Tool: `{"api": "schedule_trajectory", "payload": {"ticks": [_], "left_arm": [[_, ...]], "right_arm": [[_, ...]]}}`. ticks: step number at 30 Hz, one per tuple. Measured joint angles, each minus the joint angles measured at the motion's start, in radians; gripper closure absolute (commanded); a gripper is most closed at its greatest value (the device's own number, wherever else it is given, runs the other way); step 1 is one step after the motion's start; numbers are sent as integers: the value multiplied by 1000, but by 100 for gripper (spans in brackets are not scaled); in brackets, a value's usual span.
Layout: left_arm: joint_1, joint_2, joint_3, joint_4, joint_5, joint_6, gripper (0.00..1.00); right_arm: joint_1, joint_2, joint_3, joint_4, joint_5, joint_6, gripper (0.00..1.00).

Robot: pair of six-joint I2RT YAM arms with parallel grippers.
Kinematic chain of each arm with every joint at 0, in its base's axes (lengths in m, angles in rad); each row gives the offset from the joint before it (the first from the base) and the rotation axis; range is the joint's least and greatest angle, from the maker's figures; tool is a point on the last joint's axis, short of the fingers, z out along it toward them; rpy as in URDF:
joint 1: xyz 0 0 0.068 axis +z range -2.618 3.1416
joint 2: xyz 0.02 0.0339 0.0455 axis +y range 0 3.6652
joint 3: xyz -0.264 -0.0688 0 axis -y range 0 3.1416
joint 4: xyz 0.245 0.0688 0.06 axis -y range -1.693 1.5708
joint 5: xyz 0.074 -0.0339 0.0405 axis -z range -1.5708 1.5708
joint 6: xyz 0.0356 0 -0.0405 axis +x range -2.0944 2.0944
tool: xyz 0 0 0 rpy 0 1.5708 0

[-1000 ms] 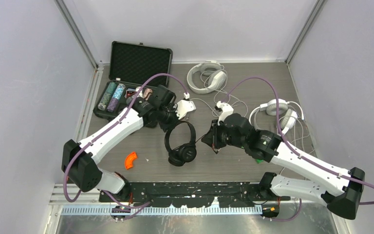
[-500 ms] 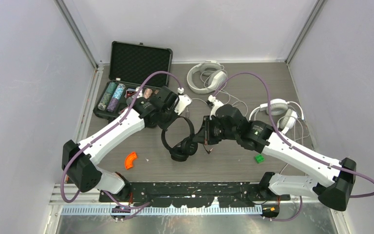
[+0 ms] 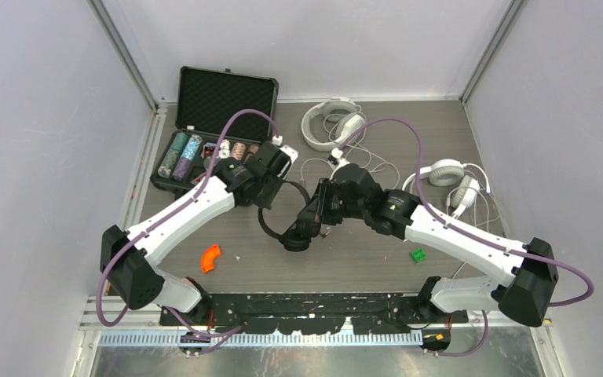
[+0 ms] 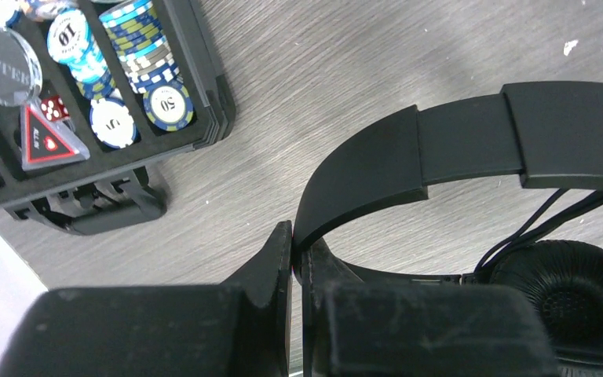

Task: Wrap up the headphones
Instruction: Wrap the headphones cable around the headphones.

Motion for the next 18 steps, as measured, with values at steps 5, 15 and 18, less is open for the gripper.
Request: {"api": "schedule_trajectory", "payload": {"ticks": [5, 15, 18], "left_arm": [[0, 3, 0, 5, -27, -92, 100], [0, 30, 0, 18, -61, -243, 100], [0, 30, 0, 35, -67, -282, 100]], "right_arm": [[0, 34, 34, -2, 39, 22, 84], [12, 64, 94, -60, 168, 24, 91], [21, 73, 99, -72, 196, 21, 89]]}}
